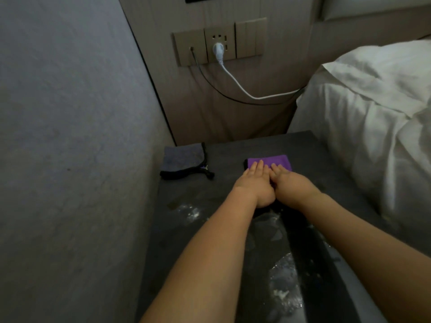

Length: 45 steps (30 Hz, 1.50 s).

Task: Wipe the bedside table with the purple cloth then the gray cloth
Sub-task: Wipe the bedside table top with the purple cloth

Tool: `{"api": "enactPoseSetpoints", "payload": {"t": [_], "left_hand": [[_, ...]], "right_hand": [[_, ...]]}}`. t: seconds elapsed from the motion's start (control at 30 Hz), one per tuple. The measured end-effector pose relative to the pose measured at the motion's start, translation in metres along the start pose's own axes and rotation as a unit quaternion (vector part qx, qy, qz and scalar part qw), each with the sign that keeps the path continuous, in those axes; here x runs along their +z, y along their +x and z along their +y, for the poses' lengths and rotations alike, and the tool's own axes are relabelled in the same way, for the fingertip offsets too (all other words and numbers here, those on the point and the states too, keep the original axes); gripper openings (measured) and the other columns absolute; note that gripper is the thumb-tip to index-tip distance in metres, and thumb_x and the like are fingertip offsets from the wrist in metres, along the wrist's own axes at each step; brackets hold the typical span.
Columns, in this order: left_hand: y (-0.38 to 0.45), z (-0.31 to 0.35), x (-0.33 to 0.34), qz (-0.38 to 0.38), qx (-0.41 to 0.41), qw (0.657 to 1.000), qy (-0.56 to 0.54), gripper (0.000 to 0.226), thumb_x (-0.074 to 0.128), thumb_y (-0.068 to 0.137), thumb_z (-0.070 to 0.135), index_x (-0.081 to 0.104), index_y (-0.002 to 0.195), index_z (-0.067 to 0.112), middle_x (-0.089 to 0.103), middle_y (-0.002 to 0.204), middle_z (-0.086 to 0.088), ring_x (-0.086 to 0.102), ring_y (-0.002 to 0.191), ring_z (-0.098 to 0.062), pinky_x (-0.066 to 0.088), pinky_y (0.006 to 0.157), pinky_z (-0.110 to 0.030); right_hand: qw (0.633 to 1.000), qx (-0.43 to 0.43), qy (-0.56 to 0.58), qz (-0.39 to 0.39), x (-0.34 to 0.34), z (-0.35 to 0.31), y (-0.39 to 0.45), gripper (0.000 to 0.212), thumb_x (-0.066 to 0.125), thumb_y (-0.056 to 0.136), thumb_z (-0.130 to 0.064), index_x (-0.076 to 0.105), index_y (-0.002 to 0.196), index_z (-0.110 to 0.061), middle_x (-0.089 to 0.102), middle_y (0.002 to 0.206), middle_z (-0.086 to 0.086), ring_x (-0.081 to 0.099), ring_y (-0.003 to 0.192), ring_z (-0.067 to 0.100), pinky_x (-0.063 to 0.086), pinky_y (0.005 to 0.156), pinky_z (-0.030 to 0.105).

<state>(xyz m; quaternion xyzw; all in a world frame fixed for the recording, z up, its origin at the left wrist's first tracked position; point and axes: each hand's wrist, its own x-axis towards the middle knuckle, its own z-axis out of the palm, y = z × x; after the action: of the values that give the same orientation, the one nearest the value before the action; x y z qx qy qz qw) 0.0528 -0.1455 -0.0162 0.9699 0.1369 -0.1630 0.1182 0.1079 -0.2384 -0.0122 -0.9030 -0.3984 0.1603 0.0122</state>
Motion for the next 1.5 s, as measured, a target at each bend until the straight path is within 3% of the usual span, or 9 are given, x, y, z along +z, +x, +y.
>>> {"api": "enactPoseSetpoints", "payload": {"t": [0.77,0.83,0.9,0.97,1.03,1.13,1.3,1.4,1.5], "left_hand": [[-0.089,-0.119,0.011,0.040,-0.046,0.998,-0.024,0.061,0.030,0.099,0.025,0.008,0.153,0.009,0.001,0.162,-0.009,0.001,0.150,-0.019,0.003,0.121,-0.030],[-0.094,-0.126,0.007,0.100,-0.058,0.987,-0.110,0.058,0.035,0.089,0.025,0.038,0.145,0.010,0.030,0.156,-0.008,0.026,0.145,-0.017,0.019,0.118,-0.026],[-0.096,-0.138,0.001,0.231,-0.079,0.956,-0.161,0.058,0.034,0.073,0.022,0.066,0.119,0.009,0.062,0.131,-0.008,0.054,0.125,-0.022,0.039,0.104,-0.027],[-0.090,-0.156,-0.006,0.319,-0.092,0.936,-0.121,0.053,0.037,0.073,0.012,0.068,0.116,0.008,0.065,0.124,-0.010,0.056,0.119,-0.026,0.040,0.100,-0.029],[-0.084,-0.174,-0.015,0.268,-0.089,0.958,-0.046,0.057,0.043,0.081,0.000,0.050,0.136,0.009,0.050,0.142,-0.009,0.042,0.135,-0.024,0.030,0.111,-0.028],[-0.069,-0.184,-0.027,0.151,-0.072,0.985,0.032,0.067,0.048,0.088,0.003,0.026,0.150,0.015,0.030,0.156,-0.005,0.026,0.144,-0.020,0.021,0.117,-0.028],[-0.039,-0.179,-0.029,0.153,-0.068,0.983,0.077,0.056,0.048,0.091,0.011,0.037,0.146,0.017,0.047,0.142,-0.009,0.048,0.128,-0.027,0.042,0.101,-0.035],[-0.030,-0.181,-0.028,0.267,-0.109,0.957,-0.007,0.040,0.048,0.089,0.009,0.060,0.127,0.014,0.062,0.126,-0.012,0.058,0.115,-0.030,0.045,0.092,-0.034],[-0.028,-0.188,-0.032,0.328,-0.175,0.914,-0.161,0.037,0.048,0.089,0.007,0.065,0.121,0.012,0.067,0.118,-0.015,0.062,0.109,-0.032,0.048,0.087,-0.032]], "right_hand": [[0.996,-0.085,-0.018,-0.020,0.019,-0.142,-0.001,0.060,0.033,0.098,-0.023,0.008,0.150,-0.007,0.007,0.160,0.011,0.011,0.148,0.023,0.017,0.121,0.038],[0.995,-0.086,-0.052,-0.015,0.020,-0.145,-0.001,0.063,0.036,0.095,-0.026,0.012,0.149,-0.004,0.011,0.159,0.015,0.014,0.147,0.026,0.016,0.120,0.040],[0.991,-0.090,-0.095,-0.012,0.018,-0.146,-0.002,0.067,0.042,0.092,-0.033,0.021,0.147,-0.002,0.019,0.157,0.019,0.020,0.145,0.029,0.013,0.121,0.042],[0.988,-0.101,-0.119,-0.010,0.013,-0.147,-0.001,0.066,0.047,0.088,-0.038,0.035,0.142,-0.001,0.029,0.152,0.021,0.027,0.141,0.031,0.013,0.121,0.044],[0.987,-0.126,-0.101,0.003,0.010,-0.148,0.002,0.060,0.053,0.086,-0.037,0.046,0.135,-0.002,0.035,0.148,0.019,0.029,0.138,0.033,0.015,0.119,0.044],[0.987,-0.160,-0.018,-0.007,0.014,-0.147,0.006,0.074,0.056,0.086,-0.027,0.023,0.147,-0.005,0.011,0.159,0.012,0.010,0.147,0.028,0.012,0.120,0.040],[0.983,-0.175,0.050,-0.028,0.020,-0.138,0.009,0.073,0.048,0.089,-0.016,0.009,0.151,-0.015,0.000,0.161,0.005,0.001,0.149,0.020,0.004,0.120,0.034],[0.981,-0.185,0.056,-0.012,0.022,-0.136,0.010,0.067,0.042,0.092,-0.017,0.011,0.151,-0.015,0.003,0.161,0.004,0.003,0.149,0.020,0.004,0.120,0.033],[0.980,-0.190,0.049,-0.006,0.027,-0.137,0.011,0.065,0.040,0.093,-0.018,0.011,0.151,-0.014,0.004,0.161,0.005,0.004,0.149,0.021,0.004,0.120,0.033]]}}
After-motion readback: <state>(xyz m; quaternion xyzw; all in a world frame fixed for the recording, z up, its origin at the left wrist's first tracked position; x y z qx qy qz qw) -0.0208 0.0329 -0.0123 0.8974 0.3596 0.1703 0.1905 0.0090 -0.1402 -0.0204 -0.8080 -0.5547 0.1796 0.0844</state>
